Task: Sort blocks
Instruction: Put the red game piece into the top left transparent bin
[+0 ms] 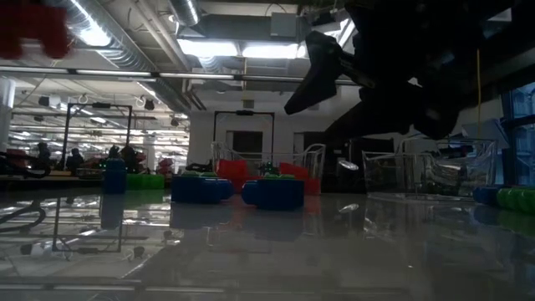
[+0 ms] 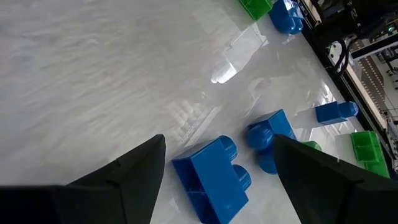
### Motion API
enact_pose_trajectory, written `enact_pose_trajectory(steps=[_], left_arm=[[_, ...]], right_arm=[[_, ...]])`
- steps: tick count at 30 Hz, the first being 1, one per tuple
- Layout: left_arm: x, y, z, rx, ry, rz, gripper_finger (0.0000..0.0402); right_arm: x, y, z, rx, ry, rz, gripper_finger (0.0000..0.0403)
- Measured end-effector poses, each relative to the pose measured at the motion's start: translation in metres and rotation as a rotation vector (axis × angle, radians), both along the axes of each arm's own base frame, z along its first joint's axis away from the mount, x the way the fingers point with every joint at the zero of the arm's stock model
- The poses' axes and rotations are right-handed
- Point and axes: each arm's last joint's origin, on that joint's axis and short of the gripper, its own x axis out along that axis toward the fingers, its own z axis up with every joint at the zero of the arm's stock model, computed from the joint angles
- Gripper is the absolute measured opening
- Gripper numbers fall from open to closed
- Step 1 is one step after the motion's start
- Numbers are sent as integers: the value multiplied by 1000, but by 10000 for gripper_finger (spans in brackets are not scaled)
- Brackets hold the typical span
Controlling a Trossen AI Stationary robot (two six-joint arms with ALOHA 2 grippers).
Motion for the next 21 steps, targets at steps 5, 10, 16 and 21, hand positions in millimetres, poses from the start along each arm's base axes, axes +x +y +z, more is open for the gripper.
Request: enact_pose_trajectory(steps=[5, 10, 16, 21], left_arm=[[32, 33, 4, 124, -77, -58, 2], [67, 73, 10, 198, -175, -114, 3], [96, 128, 20, 317, -290, -131, 3], [112, 177, 20, 425, -313, -92, 2]], right_arm=[[0, 0, 0, 6, 7, -5, 293], [-1, 0, -1, 13, 13, -11, 293], [-1, 0, -2, 11, 22, -12, 293], [-1, 0, -3, 8, 28, -12, 293]])
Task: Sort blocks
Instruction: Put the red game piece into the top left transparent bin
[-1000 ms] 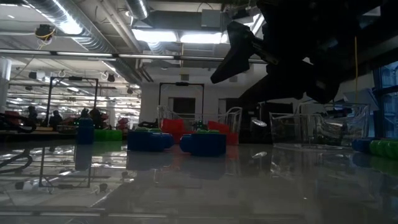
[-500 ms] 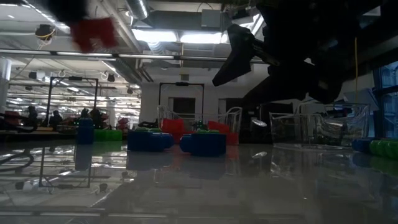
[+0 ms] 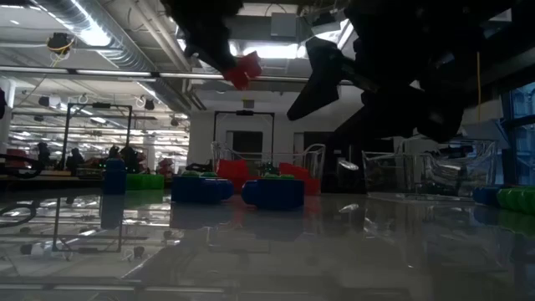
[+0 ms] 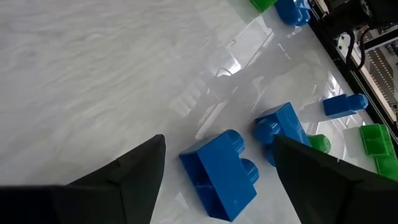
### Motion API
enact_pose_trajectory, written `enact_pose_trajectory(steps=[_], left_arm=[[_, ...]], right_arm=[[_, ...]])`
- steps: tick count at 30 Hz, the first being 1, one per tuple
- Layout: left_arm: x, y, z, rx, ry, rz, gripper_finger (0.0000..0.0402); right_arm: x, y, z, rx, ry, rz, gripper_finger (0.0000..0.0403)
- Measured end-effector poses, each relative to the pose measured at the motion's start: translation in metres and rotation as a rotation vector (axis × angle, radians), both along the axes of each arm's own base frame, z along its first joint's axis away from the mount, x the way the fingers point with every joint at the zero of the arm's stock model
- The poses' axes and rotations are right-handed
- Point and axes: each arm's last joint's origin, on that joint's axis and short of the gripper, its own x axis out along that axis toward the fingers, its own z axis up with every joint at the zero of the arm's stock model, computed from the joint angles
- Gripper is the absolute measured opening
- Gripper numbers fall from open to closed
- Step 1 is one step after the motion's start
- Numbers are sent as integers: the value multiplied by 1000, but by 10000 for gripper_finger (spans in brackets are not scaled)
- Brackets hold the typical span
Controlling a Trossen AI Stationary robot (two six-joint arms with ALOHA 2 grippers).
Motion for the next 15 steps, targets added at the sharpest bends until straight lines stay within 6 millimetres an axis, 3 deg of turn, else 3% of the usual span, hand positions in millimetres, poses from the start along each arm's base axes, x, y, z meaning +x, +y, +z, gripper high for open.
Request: enact_pose_trajectory(steps=[7, 15], left_arm=[[20, 65, -14, 70, -38, 72, 2], [33, 126, -46, 111, -42, 168, 11]], right_arm=[[3, 1, -12, -11, 29, 2, 293], [5, 1, -19, -23, 44, 7, 293]])
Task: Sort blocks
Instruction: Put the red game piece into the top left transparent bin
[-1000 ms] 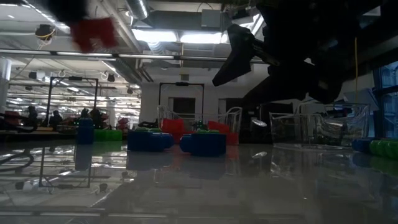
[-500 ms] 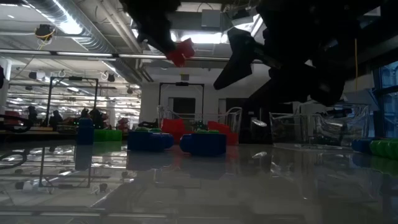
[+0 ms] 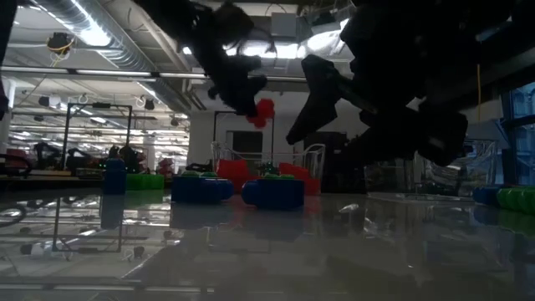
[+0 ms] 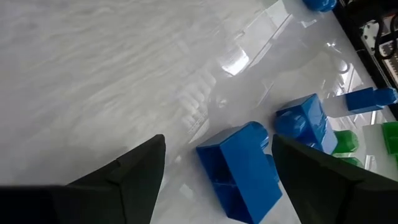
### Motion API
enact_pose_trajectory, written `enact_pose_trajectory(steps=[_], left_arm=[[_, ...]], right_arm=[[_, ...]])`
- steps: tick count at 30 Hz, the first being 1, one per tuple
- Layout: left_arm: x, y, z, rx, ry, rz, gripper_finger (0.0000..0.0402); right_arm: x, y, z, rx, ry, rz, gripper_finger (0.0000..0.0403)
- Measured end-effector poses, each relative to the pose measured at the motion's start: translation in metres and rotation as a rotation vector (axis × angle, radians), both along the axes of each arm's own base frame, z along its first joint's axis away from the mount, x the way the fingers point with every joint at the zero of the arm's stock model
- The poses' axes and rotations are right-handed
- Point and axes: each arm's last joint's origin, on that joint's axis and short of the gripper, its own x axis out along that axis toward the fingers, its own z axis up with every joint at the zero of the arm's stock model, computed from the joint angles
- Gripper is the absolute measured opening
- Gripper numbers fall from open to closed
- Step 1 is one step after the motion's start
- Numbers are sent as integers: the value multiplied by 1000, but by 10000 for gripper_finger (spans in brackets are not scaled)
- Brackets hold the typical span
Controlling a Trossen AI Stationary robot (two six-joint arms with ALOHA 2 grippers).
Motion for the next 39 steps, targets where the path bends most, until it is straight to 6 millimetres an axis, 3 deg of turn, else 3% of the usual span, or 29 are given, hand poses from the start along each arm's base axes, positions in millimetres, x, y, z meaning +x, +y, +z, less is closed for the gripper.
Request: enact_pose_trajectory(steps=[7, 11, 18, 22, 29, 35, 39], left_arm=[[3, 33, -23, -10, -23, 85, 14], [0, 43, -26, -24, -51, 130, 31], [-4, 46, -24, -69, -77, 130, 120], [-6, 38, -18, -74, -51, 101, 160], [-11, -5, 11, -54, -8, -28, 177], [-17, -74, 33, -77, 53, -214, 171], [-24, -125, 35, -129, 119, -333, 171]], right_arm=[[0, 0, 0, 0, -2, 0, 293], [0, 0, 0, 0, -2, 0, 293], [0, 0, 0, 0, -1, 1, 293], [0, 0, 0, 0, 0, 1, 293], [0, 0, 0, -1, 1, 0, 293], [0, 0, 0, -1, 1, 0, 293], [0, 0, 0, -1, 1, 0, 293]])
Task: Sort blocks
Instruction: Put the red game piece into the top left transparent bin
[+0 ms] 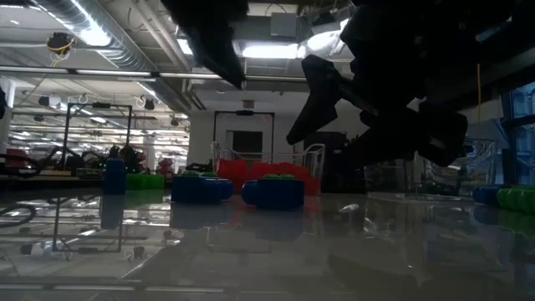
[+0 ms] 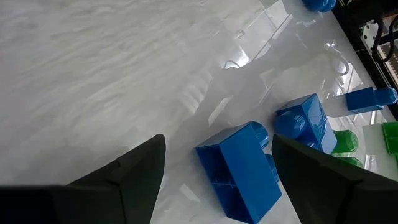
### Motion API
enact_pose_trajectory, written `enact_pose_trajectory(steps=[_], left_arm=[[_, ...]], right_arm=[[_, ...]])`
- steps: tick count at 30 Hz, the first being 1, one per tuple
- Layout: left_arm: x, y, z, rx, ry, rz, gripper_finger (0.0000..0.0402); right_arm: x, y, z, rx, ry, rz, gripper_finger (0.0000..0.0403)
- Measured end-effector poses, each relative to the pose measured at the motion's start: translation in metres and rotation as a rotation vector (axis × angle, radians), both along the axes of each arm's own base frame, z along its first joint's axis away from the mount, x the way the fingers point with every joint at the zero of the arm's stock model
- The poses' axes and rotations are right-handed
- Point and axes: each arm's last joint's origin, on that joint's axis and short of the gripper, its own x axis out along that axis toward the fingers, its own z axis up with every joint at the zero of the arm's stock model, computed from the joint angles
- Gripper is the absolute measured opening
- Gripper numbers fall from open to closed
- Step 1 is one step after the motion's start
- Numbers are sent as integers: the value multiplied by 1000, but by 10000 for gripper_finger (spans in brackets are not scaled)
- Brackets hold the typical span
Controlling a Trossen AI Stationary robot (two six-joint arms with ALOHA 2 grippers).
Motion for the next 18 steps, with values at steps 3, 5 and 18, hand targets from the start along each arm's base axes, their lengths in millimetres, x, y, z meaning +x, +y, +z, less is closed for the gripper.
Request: enact_pose_trajectory(steps=[3, 5, 18], left_arm=[[-8, -35, -3, -49, 59, -56, 171], [-14, -57, -6, -83, 102, -77, 171], [-73, -163, -18, -310, 291, -47, 171]], right_arm=[[0, 0, 0, 0, 0, 0, 293], [0, 0, 0, 0, -1, 0, 293], [0, 0, 0, 1, -1, 0, 293]])
